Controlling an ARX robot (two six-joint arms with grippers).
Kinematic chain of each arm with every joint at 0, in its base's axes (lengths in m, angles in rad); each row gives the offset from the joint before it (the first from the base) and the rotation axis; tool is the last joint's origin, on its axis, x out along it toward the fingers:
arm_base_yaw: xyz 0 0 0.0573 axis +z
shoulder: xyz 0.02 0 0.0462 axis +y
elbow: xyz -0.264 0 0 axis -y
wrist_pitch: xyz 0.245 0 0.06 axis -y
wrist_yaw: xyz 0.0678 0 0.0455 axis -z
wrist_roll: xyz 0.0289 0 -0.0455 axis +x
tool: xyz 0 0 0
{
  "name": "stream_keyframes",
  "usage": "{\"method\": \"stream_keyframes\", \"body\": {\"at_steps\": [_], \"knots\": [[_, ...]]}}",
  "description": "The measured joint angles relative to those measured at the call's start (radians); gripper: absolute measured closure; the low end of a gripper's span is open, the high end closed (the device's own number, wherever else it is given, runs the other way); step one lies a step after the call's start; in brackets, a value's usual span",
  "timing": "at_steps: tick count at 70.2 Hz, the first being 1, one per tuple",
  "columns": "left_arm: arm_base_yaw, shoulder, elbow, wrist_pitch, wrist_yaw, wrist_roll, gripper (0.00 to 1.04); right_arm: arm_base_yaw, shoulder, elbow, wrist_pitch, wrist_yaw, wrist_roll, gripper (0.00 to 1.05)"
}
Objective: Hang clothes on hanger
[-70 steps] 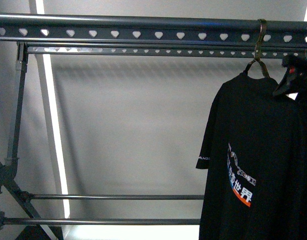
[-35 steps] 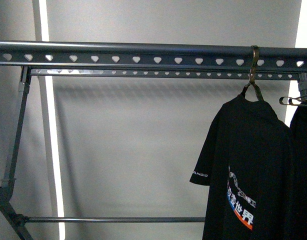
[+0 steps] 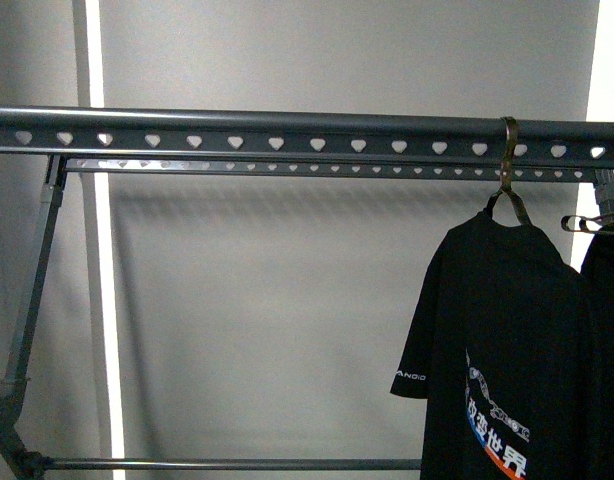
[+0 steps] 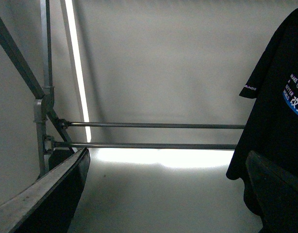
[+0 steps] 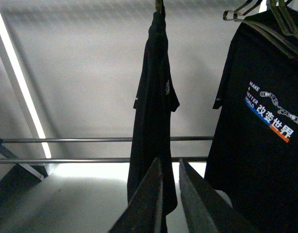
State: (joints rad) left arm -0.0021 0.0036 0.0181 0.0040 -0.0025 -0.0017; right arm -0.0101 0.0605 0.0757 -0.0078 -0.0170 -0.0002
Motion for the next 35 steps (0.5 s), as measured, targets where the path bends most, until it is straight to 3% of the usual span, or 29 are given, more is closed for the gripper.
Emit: {"method": "stream_keyframes", "body": {"at_steps": [5, 35], "knots": [[0.000, 0.000, 0.000, 0.000, 0.000, 0.000, 0.07, 0.005, -0.005, -0.013, 0.000, 0.013, -0.003, 1.04], [0.000, 0.000, 0.000, 0.000, 0.000, 0.000, 0.07, 0.006, -0.056, -0.069, 0.005, 0.013, -0.003, 1.02]]}}
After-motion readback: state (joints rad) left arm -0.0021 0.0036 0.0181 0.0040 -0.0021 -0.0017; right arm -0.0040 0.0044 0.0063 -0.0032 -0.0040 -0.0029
